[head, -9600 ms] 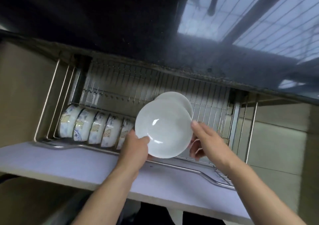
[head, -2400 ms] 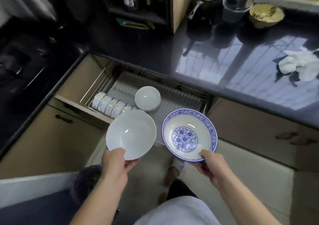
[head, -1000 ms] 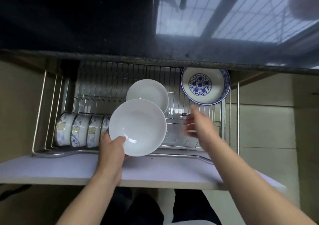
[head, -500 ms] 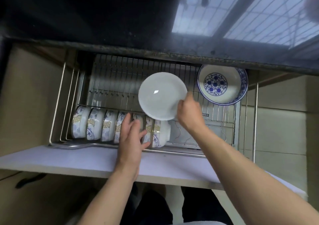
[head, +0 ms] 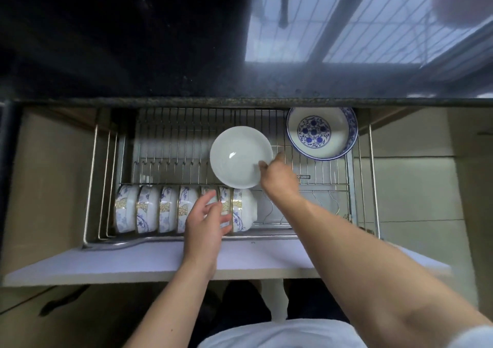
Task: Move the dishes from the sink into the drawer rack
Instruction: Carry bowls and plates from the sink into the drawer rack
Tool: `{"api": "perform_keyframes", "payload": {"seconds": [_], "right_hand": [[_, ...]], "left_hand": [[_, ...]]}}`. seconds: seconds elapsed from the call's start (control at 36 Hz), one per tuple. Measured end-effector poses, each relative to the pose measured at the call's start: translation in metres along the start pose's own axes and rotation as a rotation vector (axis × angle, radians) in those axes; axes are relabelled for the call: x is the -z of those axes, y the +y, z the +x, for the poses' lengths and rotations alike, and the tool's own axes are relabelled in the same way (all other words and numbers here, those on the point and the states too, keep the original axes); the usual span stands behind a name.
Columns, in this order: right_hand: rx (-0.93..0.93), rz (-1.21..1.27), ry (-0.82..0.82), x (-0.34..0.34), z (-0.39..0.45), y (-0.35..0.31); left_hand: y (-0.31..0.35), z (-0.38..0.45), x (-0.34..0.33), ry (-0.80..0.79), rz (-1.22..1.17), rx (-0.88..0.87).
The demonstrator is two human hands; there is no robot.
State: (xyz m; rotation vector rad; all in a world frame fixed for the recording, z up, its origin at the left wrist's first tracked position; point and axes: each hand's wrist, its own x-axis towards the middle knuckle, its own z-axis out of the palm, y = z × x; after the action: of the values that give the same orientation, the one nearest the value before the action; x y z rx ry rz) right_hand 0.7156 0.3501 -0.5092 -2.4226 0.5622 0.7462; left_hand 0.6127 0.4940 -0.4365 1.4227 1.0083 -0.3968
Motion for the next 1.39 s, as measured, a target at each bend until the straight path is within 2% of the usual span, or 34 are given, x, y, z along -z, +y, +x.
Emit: {"api": "perform_keyframes", "payload": {"seconds": [0.14,0.28,0.39,0.5,0.61,0.69,0.75,0.83,0.92,1.0,1.25,1.39], "right_hand": [[-0.001,0.105,-0.092,0.038,-0.05,0.011],[-0.067,0.215,-0.121,0.117,-0.109,0.067],[-0.157,0.388,0.071,0.208,-0.151,0.146],[-0.216,0.515,0.308,0.29,-0.187,0.212],[-0.228,0.611,0.524,0.366,-0.251,0.297],[-0.208,0.609,0.57,0.411,-0.299,0.356],[-0.211,0.619,0.591,0.438,-0.329,0.398],[-0.267,0.665,0.71,0.479,-0.377,0.473],[-0.329,0.773,0.832,0.504,-0.411,0.533],[-0.354,0.864,0.851,0.511,-0.428,0.578],[-0.494,1.004,0.761,0.501,-0.41,0.687],[-0.51,1.052,0.787,0.545,-0.374,0.726]], "left_hand": [[0.017,-0.022,0.003,-0.072,0.254,0.022],[0.054,-0.059,-0.033,-0.251,0.516,0.001],[0.097,-0.122,-0.109,-0.451,0.728,-0.214],[0.133,-0.174,-0.184,-0.56,0.908,-0.476],[0.138,-0.277,-0.277,-0.686,1.012,-0.718],[0.121,-0.356,-0.343,-0.776,1.021,-0.855],[0.099,-0.4,-0.385,-0.871,0.994,-0.878],[0.049,-0.472,-0.445,-0.999,0.965,-0.886],[0.004,-0.526,-0.484,-1.117,0.993,-0.894],[-0.026,-0.551,-0.513,-1.19,1.062,-0.848],[-0.066,-0.566,-0.61,-1.218,1.151,-0.758],[-0.066,-0.556,-0.674,-1.22,1.11,-0.718]]}}
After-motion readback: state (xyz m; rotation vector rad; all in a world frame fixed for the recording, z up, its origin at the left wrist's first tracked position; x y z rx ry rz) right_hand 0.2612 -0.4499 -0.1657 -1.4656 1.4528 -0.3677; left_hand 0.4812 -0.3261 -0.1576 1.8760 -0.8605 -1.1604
